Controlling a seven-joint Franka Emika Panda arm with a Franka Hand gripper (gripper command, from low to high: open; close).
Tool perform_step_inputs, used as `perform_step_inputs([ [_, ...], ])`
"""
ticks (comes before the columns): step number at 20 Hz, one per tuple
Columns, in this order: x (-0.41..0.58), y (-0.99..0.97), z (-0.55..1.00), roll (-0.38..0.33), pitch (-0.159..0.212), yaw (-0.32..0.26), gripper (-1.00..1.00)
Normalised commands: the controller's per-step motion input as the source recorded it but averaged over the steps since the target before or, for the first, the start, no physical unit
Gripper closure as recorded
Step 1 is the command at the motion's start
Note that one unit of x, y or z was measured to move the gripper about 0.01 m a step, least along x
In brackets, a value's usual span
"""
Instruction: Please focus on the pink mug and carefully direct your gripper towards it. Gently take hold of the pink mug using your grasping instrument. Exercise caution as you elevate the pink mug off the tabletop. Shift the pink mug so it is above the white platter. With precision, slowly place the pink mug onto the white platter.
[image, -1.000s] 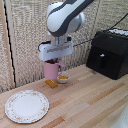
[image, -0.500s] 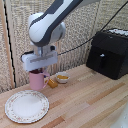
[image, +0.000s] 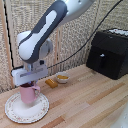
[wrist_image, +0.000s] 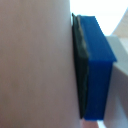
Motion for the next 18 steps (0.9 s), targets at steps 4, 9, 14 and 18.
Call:
perform_step_inputs([
  [4,0.309,0.38,-0.38,-0.146,-0.024,0.096,1.00],
  [9,0.207,0.18,-0.10,-0.080,-0.046,0.087,-1.00],
  [14,0.170,0.00,0.43,0.005,-0.005,0.116,-1.00],
  [18,0.194,-0.22,0.59,0.063,0.018,0.089,-1.00],
])
